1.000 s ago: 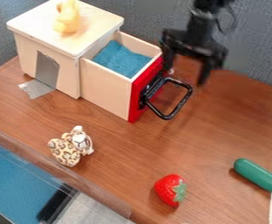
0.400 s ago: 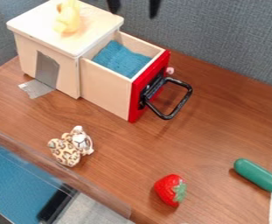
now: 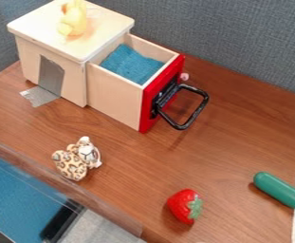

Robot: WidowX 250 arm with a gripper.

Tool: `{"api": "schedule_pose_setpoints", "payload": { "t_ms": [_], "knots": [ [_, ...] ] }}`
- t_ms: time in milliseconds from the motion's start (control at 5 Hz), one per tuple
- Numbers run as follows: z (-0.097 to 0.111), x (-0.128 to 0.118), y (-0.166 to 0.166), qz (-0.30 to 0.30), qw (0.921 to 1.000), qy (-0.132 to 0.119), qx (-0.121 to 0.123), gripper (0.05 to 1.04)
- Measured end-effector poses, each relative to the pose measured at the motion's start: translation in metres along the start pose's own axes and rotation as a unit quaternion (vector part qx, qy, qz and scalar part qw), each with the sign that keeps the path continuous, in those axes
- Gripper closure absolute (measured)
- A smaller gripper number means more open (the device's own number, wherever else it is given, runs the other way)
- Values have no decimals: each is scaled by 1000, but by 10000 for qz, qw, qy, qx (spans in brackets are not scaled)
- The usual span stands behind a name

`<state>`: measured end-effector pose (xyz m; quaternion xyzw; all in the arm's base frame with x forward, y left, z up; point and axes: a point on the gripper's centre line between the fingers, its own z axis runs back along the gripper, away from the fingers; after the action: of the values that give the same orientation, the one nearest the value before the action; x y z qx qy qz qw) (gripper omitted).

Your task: Put the yellow object on the right side of the table

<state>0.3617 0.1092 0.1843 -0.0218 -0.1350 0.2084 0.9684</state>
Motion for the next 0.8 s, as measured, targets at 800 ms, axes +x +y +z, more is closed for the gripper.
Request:
{"api": "schedule_pose_setpoints", "payload": {
  "t_ms": [800],
  "knots": [
    [-49,11,61,-580,9960,562,390,84]
  ]
}}
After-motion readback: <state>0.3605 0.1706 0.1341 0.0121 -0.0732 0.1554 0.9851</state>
